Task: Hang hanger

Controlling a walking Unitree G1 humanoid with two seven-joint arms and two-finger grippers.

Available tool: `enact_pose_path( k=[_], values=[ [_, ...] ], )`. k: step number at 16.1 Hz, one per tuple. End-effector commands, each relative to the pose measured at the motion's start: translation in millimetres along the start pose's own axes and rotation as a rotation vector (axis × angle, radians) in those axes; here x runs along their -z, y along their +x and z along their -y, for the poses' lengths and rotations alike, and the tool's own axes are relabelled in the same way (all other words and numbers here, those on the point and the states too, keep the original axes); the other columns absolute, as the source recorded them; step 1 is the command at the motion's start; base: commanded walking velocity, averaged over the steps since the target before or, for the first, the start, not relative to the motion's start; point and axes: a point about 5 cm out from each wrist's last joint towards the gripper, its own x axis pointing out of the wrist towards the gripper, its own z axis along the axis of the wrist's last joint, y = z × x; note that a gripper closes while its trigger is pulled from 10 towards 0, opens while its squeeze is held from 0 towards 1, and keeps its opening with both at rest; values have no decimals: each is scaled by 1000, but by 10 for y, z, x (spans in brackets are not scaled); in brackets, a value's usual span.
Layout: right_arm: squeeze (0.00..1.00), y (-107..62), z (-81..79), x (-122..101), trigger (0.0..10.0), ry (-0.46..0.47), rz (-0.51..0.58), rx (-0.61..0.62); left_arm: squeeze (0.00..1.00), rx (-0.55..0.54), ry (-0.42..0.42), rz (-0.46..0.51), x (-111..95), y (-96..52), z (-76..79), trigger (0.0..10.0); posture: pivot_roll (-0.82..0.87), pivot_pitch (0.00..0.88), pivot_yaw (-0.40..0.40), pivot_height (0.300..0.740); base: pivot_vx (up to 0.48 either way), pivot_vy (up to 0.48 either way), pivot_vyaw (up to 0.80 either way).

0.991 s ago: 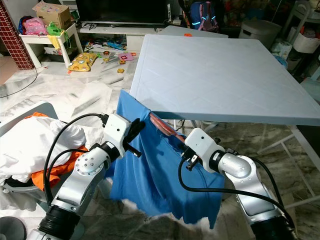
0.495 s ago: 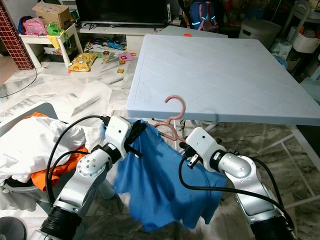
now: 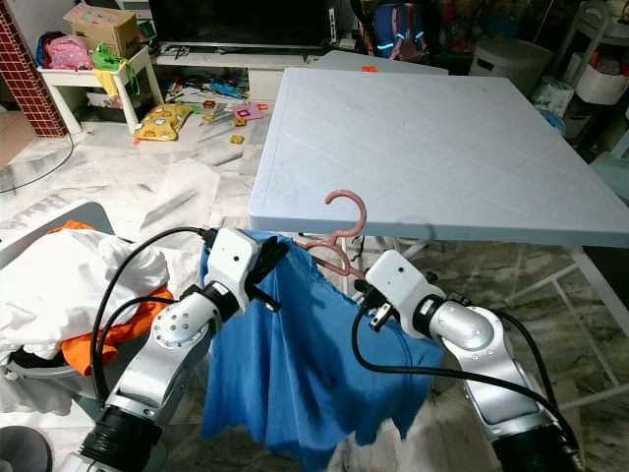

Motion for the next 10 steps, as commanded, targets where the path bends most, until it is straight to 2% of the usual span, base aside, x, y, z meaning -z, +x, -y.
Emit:
enact_pose_path(
  k=[1, 5, 8, 10],
  values=[
    [0, -23, 66, 17, 0, 9, -5, 25, 0, 6, 13, 16, -29, 10, 7, 0, -186, 0, -42, 740, 0, 0, 0],
    [0, -23, 72, 48, 0, 16, -12, 30, 0, 5, 14, 19, -30, 12, 6, 0, -184, 0, -44, 740, 0, 0, 0],
    [0, -28, 106, 56, 0, 100, -2, 37, 0, 3, 18, 21, -35, 18, -3, 0, -185, 0, -44, 740, 0, 0, 0],
    [0, -37, 143, 77, 0, 108, -9, 51, 0, -2, 21, 22, -42, 23, -11, 0, -186, 0, -45, 740, 0, 0, 0]
  ],
)
